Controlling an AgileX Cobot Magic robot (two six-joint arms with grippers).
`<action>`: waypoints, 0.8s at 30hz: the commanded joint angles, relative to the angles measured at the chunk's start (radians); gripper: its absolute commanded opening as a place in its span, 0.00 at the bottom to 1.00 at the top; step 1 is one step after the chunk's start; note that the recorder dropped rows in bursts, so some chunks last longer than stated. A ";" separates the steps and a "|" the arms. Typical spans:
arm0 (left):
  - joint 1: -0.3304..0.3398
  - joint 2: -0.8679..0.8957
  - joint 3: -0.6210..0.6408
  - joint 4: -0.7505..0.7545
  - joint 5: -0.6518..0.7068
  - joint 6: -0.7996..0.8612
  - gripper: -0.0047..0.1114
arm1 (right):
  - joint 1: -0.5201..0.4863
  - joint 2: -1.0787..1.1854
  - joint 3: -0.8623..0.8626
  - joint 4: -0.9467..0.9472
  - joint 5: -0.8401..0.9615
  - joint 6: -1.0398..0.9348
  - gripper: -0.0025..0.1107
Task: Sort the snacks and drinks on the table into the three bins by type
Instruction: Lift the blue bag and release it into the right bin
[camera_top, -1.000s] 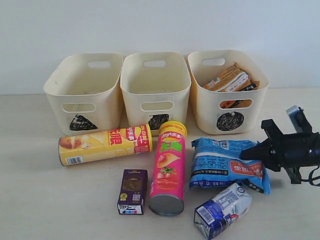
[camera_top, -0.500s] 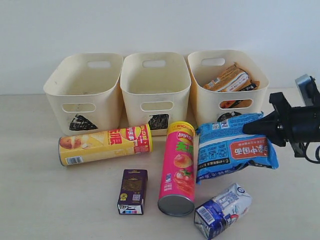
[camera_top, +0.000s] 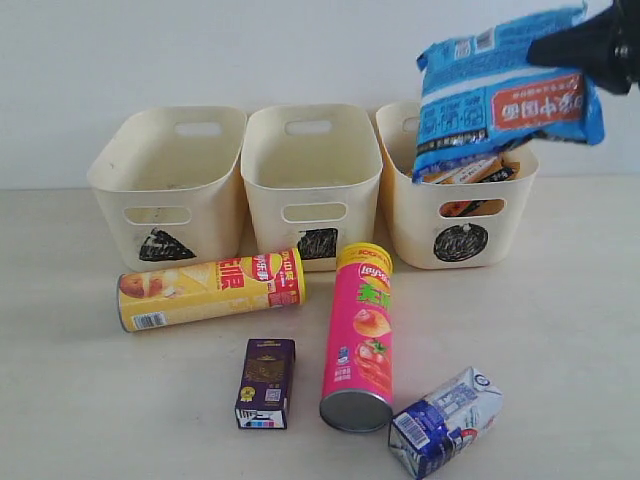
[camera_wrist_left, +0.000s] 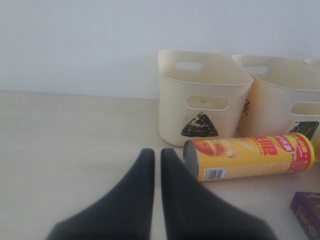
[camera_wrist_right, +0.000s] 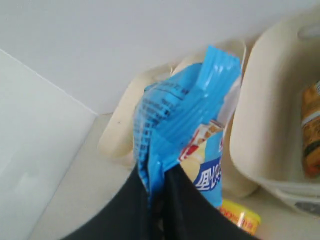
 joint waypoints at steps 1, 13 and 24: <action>0.001 -0.004 -0.005 -0.007 -0.006 -0.009 0.07 | -0.002 0.023 -0.164 -0.135 -0.180 0.114 0.02; 0.001 -0.004 -0.005 -0.007 -0.006 -0.009 0.07 | 0.091 0.395 -0.433 -0.137 -0.262 0.163 0.02; 0.001 -0.004 -0.005 -0.007 -0.006 -0.009 0.07 | 0.188 0.571 -0.575 -0.157 -0.400 0.168 0.02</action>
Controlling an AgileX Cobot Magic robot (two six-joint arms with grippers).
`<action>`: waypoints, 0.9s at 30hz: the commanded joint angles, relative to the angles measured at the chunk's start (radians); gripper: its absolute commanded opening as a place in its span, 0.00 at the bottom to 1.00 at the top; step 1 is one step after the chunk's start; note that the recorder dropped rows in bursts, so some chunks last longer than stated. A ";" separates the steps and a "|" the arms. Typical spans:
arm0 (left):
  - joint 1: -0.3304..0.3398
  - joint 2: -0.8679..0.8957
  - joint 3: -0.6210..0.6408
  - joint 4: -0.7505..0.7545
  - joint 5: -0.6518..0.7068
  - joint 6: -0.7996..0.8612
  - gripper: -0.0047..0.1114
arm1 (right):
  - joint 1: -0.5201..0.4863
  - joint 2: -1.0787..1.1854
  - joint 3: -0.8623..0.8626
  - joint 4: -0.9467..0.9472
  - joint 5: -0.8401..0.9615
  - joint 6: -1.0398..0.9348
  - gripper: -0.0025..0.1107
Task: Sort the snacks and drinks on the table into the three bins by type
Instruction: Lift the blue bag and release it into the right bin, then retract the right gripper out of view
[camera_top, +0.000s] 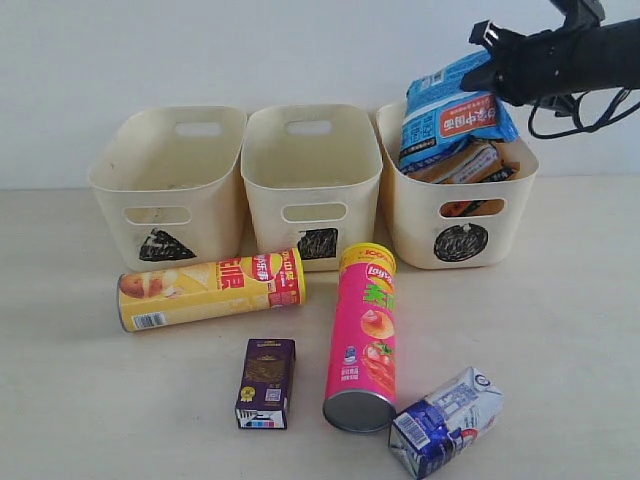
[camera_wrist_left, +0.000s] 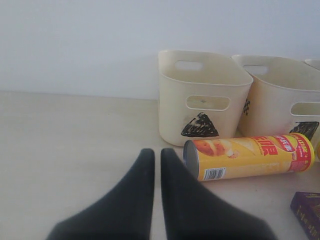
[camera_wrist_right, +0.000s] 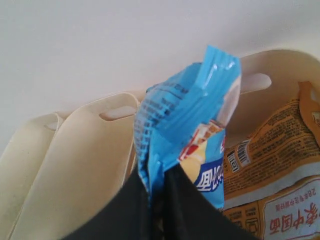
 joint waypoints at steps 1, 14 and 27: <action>0.001 -0.004 -0.005 -0.007 -0.006 -0.009 0.07 | 0.014 0.023 -0.026 -0.002 -0.047 -0.002 0.02; 0.001 -0.004 -0.005 -0.007 -0.006 -0.009 0.07 | 0.018 0.043 -0.026 -0.049 -0.043 -0.002 0.76; 0.001 -0.004 -0.005 -0.007 -0.006 -0.009 0.07 | -0.046 -0.089 -0.026 -0.431 0.079 0.126 0.13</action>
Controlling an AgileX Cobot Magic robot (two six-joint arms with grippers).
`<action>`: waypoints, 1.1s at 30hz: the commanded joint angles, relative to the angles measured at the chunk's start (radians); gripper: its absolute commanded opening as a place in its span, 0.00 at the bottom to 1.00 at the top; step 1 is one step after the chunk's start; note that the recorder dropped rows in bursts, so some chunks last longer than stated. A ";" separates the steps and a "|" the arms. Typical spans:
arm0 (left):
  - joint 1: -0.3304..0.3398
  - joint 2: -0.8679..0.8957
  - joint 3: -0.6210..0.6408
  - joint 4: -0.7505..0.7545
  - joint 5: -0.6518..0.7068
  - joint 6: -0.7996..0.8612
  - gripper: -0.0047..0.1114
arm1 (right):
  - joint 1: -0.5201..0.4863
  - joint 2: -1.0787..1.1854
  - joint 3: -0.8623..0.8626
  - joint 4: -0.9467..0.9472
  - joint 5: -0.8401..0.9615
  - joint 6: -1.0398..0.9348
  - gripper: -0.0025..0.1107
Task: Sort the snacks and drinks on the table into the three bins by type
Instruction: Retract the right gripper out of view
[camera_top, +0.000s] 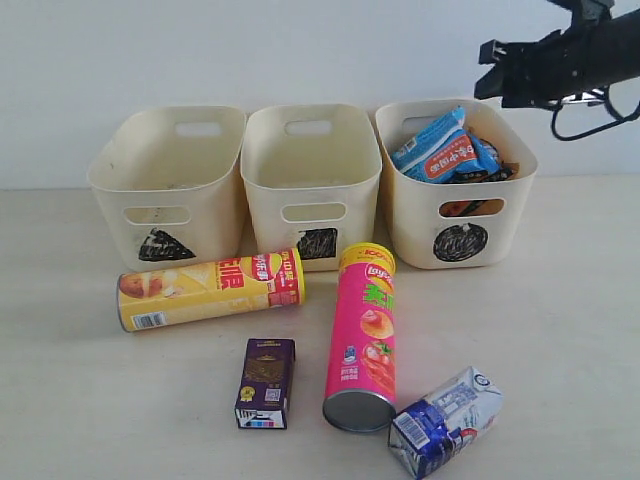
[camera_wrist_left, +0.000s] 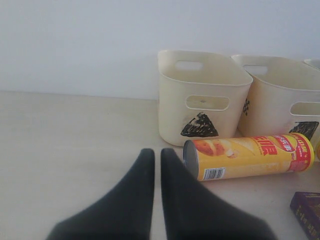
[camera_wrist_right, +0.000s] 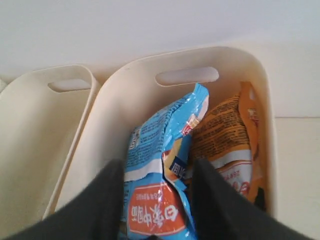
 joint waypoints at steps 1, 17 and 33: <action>0.001 -0.004 -0.005 -0.007 -0.006 -0.009 0.07 | -0.039 -0.055 -0.007 -0.093 0.115 0.010 0.05; 0.001 -0.004 -0.005 -0.007 -0.006 -0.009 0.07 | -0.074 -0.212 0.150 -0.555 0.147 0.442 0.02; 0.001 -0.004 -0.005 -0.007 -0.006 -0.009 0.07 | -0.074 -0.705 0.848 -0.576 -0.635 0.460 0.02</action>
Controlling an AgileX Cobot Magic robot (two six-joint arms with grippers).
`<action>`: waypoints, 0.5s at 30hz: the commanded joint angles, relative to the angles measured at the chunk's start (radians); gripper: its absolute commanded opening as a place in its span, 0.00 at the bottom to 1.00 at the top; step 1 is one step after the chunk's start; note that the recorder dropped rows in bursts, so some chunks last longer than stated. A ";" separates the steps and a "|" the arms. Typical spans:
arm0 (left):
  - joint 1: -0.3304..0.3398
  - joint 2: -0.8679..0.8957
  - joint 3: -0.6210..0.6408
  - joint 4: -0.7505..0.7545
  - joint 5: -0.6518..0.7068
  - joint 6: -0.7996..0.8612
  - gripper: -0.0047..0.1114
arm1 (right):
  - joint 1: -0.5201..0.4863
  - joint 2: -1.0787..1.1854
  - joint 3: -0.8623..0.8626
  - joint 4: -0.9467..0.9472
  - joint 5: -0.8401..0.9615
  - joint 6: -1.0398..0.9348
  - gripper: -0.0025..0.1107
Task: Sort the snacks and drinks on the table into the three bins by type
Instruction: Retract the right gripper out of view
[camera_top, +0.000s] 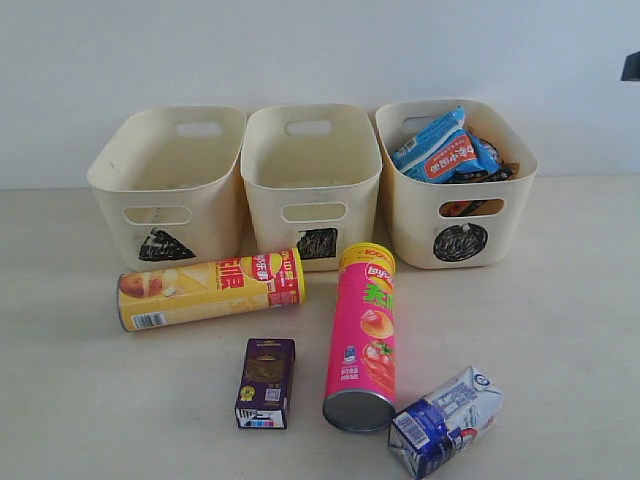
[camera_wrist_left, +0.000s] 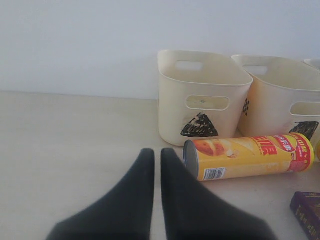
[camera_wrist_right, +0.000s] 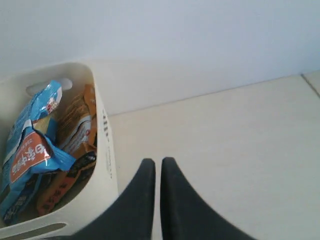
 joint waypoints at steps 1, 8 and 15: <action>0.001 -0.004 -0.005 -0.007 -0.006 -0.009 0.07 | -0.007 -0.108 0.157 -0.007 -0.199 -0.009 0.02; 0.001 -0.004 -0.005 -0.007 -0.006 -0.009 0.07 | 0.046 -0.244 0.349 -0.007 -0.384 -0.001 0.02; 0.001 -0.004 -0.005 -0.007 -0.006 -0.009 0.07 | 0.120 -0.443 0.447 -0.050 -0.362 0.018 0.02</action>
